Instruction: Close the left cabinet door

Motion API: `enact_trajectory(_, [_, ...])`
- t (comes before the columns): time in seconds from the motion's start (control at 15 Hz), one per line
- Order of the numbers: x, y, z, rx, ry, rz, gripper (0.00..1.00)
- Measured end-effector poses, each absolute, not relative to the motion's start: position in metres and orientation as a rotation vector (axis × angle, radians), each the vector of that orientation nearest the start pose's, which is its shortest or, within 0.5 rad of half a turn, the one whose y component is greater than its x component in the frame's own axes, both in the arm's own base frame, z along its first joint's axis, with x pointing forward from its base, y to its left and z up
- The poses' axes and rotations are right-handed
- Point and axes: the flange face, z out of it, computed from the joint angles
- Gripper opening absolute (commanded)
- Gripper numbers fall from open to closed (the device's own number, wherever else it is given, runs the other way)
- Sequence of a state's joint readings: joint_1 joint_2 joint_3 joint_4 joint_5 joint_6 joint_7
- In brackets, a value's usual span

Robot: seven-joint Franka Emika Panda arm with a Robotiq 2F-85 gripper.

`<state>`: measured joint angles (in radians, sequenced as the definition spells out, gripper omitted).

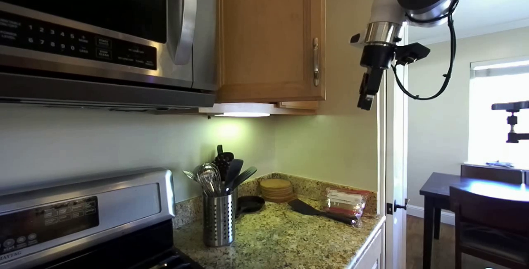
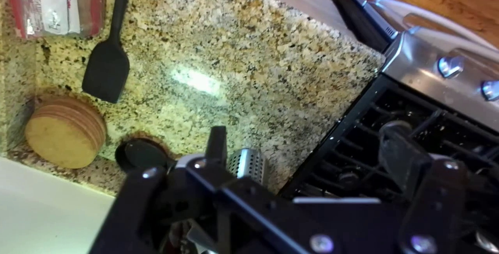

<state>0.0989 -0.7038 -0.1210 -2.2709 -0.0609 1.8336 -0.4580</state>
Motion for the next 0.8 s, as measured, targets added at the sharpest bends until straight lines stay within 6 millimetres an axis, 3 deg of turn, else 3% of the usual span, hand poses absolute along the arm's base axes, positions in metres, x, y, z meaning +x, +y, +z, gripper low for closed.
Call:
enact_trajectory(0.4, [0.347, 0.034, 0.615, -2.936, -0.88, -0.291, 0.33])
enact_trajectory(0.67, [0.344, 0.062, 0.623, -2.91, -0.842, -0.372, 0.08])
enact_trajectory(0.8, [0.344, 0.072, 0.632, -2.9, -0.771, -0.487, 0.05])
